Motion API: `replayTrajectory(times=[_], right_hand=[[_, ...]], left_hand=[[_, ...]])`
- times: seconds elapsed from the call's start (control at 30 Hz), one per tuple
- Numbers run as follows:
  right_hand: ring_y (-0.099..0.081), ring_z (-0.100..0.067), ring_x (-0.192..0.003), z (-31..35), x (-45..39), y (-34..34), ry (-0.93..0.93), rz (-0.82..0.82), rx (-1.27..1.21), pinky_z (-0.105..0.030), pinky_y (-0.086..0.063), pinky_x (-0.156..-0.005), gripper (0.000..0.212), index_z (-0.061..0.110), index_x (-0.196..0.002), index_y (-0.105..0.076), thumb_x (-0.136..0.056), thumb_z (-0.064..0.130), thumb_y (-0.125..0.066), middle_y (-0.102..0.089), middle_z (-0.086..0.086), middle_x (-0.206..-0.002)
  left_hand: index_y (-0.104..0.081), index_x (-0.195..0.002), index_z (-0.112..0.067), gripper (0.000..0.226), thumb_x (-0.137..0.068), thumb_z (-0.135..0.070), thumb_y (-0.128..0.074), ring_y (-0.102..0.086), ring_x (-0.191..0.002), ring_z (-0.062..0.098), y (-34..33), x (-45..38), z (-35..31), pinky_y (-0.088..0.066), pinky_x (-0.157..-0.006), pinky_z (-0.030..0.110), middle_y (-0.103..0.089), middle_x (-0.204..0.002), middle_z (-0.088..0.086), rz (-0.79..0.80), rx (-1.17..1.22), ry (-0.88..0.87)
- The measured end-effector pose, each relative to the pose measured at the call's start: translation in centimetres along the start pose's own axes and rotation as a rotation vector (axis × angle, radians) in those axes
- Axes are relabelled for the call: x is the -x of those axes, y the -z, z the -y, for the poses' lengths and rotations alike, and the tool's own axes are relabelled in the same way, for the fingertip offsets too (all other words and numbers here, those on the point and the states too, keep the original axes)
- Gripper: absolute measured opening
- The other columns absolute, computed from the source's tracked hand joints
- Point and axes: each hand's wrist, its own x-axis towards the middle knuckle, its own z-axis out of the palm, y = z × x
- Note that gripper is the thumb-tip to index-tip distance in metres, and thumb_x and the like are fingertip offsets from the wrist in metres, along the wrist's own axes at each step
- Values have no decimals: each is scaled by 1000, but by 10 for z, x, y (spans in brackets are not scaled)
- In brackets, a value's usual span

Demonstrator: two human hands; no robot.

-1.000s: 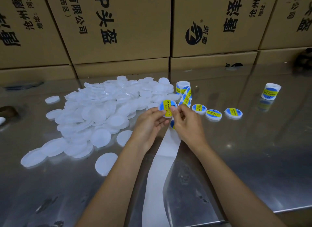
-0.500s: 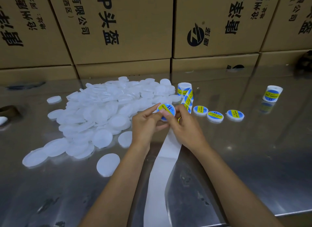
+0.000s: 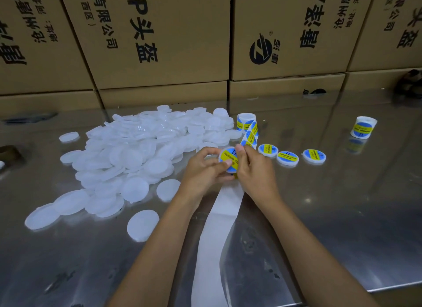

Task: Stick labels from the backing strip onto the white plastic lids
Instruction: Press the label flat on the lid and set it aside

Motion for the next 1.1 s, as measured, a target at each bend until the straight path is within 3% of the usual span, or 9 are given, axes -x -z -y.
replayTrajectory(times=[0.07,0.13,0.27,0.37,0.47,0.63,0.77,0.97,1.1], right_hand=[[-52,-25,-65,-2,0,1,-12,23,-17,-38,-41,-61,33,12,-84,-62,-104,30,-44,-58,-4,-66],[-50,-22,-63,-1,-1,2,-25,55,-104,-40,-41,-61,37,3,-82,-61,-105,28,-45,-57,-10,-65],[-49,-8,-64,5,0,-1,-96,176,-316,-26,-40,-62,39,13,-80,-63,-101,42,-49,-57,-3,-67],[-44,-4,-59,3,4,-7,-126,269,-209,-24,-37,-59,49,15,-85,-62,-91,63,-53,-49,6,-61],[-39,-9,-55,2,4,-7,-42,240,-36,-27,-32,-55,55,15,-73,-54,-87,69,-52,-41,13,-53],[-39,-13,-54,2,4,-3,37,176,38,-32,-32,-54,52,17,-64,-42,-97,57,-45,-41,6,-52],[-51,-26,-63,3,1,-2,-14,151,46,-37,-38,-59,51,19,-59,-42,-104,43,-39,-55,-4,-60],[-48,-23,-62,0,-1,-3,-78,106,-45,-38,-39,-60,50,14,-61,-47,-104,38,-43,-51,-2,-57],[-42,-16,-57,-1,-4,-1,-121,48,-108,-33,-33,-57,50,10,-62,-49,-104,36,-46,-46,2,-54]], left_hand=[[-62,-119,-14,35,-90,4,-69,-75,-77,22,0,0,0,-62,-67,32,-75,-90,15,70,-74,-44],[-67,-115,-13,30,-89,1,-72,-76,-75,22,2,-1,-2,-62,-63,30,-77,-85,9,55,-126,-85],[-69,-102,-8,16,-88,-4,-75,-76,-73,22,0,1,-2,-59,-56,27,-77,-80,12,-111,-48,-103],[-70,-102,-5,16,-86,-2,-74,-75,-72,21,2,0,-2,-59,-58,27,-77,-79,11,-238,84,-98],[-73,-96,-8,12,-85,-7,-77,-75,-76,22,5,-1,-2,-59,-59,28,-77,-93,9,-289,141,-94],[-72,-91,-8,14,-84,-17,-80,-76,-80,28,6,0,-2,-60,-58,30,-77,-98,10,-290,112,-89],[-63,-80,-8,25,-84,-26,-81,-75,-68,27,6,-2,-2,-59,-52,29,-75,-78,10,-324,-11,-76],[-65,-99,-7,13,-90,-11,-74,-75,-67,19,4,-2,-1,-57,-53,24,-76,-80,6,-179,-42,-42],[-58,-109,-12,33,-85,2,-75,-72,-70,11,-1,0,0,-55,-59,19,-74,-93,8,-29,-91,-34]])
